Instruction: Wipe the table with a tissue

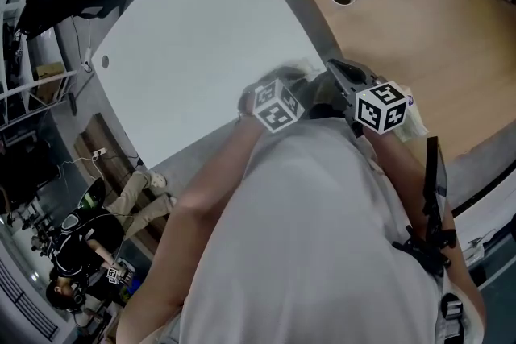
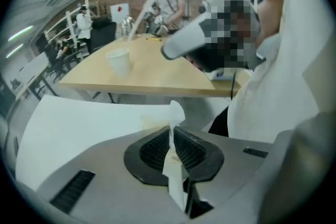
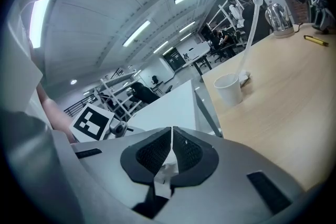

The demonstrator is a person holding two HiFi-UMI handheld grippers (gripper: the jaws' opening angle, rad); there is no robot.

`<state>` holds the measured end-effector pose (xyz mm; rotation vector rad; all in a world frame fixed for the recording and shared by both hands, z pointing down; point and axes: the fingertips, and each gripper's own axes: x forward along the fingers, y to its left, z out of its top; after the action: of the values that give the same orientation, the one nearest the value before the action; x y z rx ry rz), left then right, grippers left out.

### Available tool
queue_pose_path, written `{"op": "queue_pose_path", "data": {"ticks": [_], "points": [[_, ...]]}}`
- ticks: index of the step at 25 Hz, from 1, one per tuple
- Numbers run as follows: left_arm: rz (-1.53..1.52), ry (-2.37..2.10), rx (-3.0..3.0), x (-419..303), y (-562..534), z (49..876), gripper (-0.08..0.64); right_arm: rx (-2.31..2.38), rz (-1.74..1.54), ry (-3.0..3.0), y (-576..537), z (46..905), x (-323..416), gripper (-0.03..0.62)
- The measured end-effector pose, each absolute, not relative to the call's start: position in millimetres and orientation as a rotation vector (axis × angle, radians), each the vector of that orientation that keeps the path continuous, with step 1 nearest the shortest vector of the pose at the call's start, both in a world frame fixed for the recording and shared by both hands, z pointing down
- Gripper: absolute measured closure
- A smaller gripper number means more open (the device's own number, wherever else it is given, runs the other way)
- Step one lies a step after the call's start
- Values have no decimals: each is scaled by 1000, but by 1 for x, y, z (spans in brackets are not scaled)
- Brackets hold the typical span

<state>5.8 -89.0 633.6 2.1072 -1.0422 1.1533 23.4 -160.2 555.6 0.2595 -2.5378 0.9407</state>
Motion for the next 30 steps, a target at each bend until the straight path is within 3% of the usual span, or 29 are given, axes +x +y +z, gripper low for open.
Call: {"op": "queue_pose_path", "data": {"ticks": [7, 12, 17, 30], "points": [[665, -1439, 2026, 18, -64, 559, 531, 230, 829, -2584, -146, 533, 75, 572], [448, -1590, 1999, -11, -31, 530, 531, 137, 623, -2609, -124, 510, 60, 572], [367, -1779, 1858, -66, 21, 493, 531, -23, 530, -2678, -84, 470, 7, 572], [178, -1961, 1749, -78, 86, 474, 531, -181, 406, -2725, -31, 440, -4, 574]]}}
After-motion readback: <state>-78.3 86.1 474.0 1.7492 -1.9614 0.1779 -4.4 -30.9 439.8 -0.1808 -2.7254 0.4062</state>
